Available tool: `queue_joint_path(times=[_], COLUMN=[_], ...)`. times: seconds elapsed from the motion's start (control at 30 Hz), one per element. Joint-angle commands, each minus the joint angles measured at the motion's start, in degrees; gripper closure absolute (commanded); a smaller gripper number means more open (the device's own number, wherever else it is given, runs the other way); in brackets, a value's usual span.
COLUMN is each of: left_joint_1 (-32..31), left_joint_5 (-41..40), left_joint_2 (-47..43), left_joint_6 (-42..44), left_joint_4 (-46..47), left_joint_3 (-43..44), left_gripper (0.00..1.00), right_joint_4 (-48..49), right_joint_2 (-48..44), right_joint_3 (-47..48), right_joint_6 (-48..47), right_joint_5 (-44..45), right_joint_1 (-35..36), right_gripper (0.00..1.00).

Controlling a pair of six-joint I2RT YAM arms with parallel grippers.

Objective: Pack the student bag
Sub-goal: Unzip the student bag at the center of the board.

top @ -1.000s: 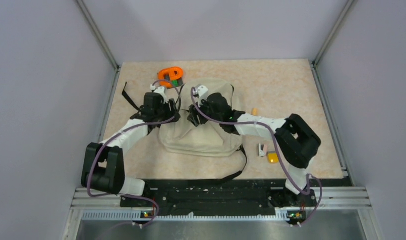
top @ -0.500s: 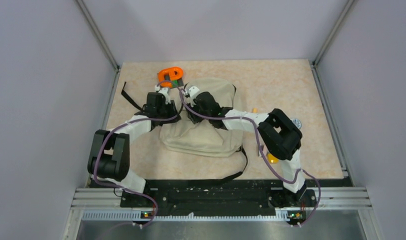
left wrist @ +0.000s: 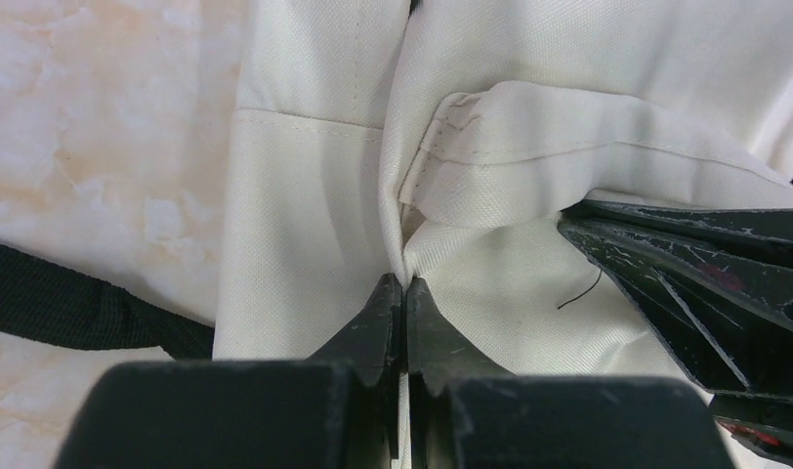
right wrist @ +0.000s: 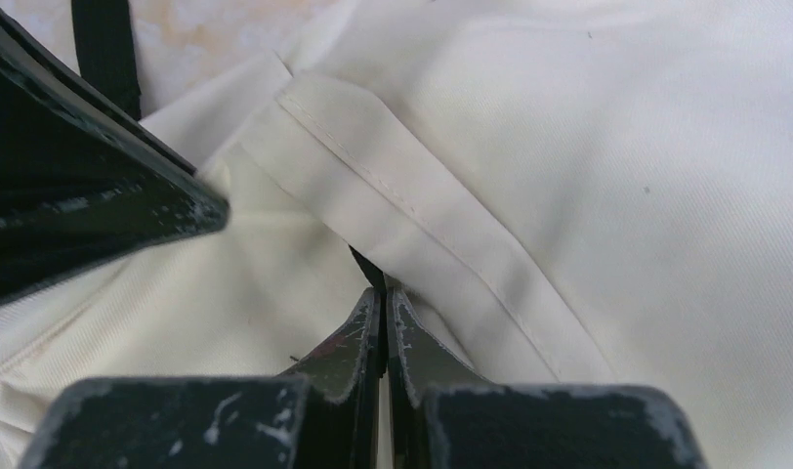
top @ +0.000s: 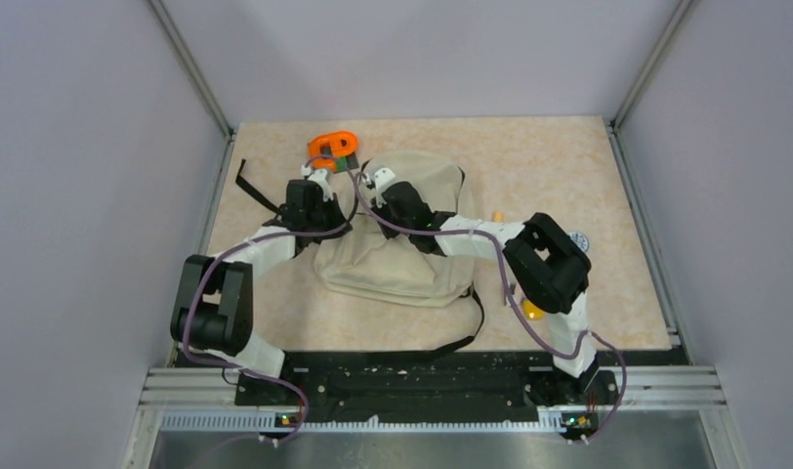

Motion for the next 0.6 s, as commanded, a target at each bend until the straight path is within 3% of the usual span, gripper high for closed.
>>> queue_joint_path(times=[0.0, 0.3, 0.57], left_joint_1=[0.4, 3.6, 5.9], left_joint_5=[-3.8, -5.9, -12.5], left_joint_2=[-6.1, -16.8, -30.4], left_joint_6=[-2.4, -4.6, -5.6], left_joint_4=[4.1, 1.7, -4.4], left_joint_3=[-3.2, -10.7, -18.2], left_gripper=[1.0, 1.0, 1.0], right_joint_4=[-1.3, -1.1, -2.8], right_joint_2=[-6.0, -15.5, -23.3], right_joint_3=[-4.7, -16.3, -26.1], right_joint_6=[2.3, 5.7, 7.9], right_joint_5=[5.2, 11.8, 16.9], right_joint_1=[0.4, 0.4, 0.4], right_gripper=[1.0, 1.0, 1.0])
